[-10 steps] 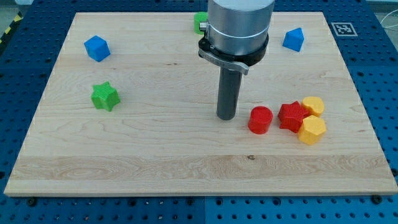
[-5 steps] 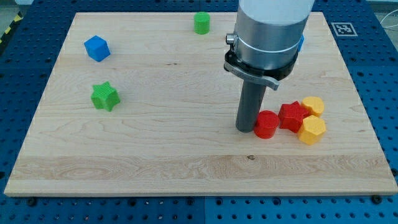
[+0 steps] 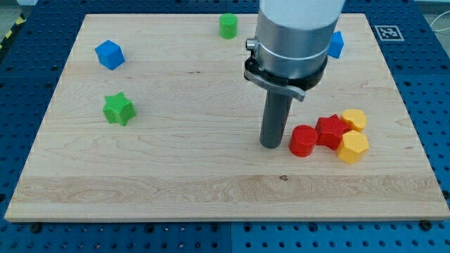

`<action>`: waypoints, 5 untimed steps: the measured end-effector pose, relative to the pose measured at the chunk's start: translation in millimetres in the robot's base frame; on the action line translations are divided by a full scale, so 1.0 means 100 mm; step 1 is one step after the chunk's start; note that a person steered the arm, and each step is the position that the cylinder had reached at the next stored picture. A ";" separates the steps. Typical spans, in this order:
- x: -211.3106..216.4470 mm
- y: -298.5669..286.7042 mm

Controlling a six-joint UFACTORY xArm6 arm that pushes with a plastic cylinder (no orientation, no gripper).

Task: Push the red circle towards the group of blocks

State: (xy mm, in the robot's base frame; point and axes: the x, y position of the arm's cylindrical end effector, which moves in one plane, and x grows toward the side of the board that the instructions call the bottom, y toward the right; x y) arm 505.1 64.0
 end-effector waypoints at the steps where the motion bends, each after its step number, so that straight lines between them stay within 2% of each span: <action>1: -0.06 0.04; 5: 0.15 0.27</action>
State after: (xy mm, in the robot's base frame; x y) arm 520.0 91.1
